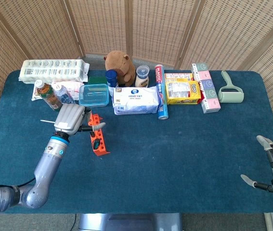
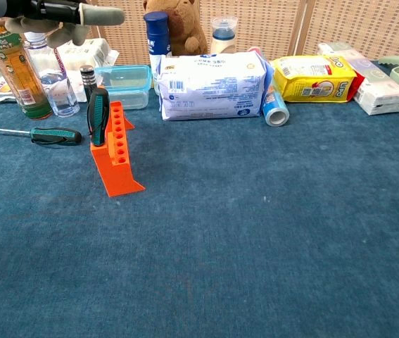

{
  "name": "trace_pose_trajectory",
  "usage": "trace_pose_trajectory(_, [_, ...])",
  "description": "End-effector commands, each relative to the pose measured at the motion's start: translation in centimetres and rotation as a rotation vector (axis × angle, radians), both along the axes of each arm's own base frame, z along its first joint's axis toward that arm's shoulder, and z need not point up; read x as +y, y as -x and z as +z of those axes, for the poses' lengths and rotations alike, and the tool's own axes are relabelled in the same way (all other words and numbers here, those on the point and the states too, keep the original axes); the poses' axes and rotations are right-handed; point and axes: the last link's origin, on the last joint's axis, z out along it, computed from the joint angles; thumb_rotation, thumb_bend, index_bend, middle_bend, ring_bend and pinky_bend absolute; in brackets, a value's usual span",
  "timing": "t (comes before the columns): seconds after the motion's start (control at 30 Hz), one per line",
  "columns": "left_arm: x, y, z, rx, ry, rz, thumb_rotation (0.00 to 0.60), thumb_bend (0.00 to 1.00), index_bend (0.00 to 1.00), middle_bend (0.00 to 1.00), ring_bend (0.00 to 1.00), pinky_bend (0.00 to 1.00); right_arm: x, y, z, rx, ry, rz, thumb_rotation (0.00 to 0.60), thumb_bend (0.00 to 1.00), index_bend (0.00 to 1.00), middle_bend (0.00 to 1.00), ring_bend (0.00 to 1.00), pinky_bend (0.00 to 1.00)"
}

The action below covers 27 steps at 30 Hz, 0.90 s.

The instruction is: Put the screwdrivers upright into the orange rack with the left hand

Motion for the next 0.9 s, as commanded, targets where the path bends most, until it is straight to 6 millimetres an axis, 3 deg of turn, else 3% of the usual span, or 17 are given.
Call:
trace_pose_trajectory(0.03, [0.3, 0.4, -0.3, 0.013, -0.006, 0.001, 0.000, 0.00, 0.68, 0.81, 0.93, 0.90, 0.0, 0.0, 0.0, 0.001, -0.002, 0.000, 0.600, 0.16, 0.00, 0.10, 0.09, 0.09])
trace_pose_trajectory(0.23, [0.9, 0.5, -0.8, 0.018, -0.034, -0.023, 0.000, 0.00, 0.64, 0.81, 0.93, 0.90, 0.0, 0.1, 0.0, 0.000, -0.001, -0.002, 0.600, 0.16, 0.00, 0.10, 0.09, 0.09])
trace_pose_trajectory(0.5, [0.6, -0.1, -2.3, 0.018, -0.005, -0.042, 0.001, 0.00, 0.38, 0.79, 0.93, 0.90, 0.0, 0.1, 0.1, -0.003, 0.002, -0.004, 0.600, 0.16, 0.00, 0.10, 0.09, 0.09])
trace_pose_trajectory(0.9, [0.5, -0.2, -2.2, 0.021, -0.015, -0.029, 0.000, 0.00, 0.36, 0.78, 0.93, 0.90, 0.0, 0.1, 0.2, -0.006, 0.003, -0.001, 0.600, 0.16, 0.00, 0.10, 0.09, 0.09])
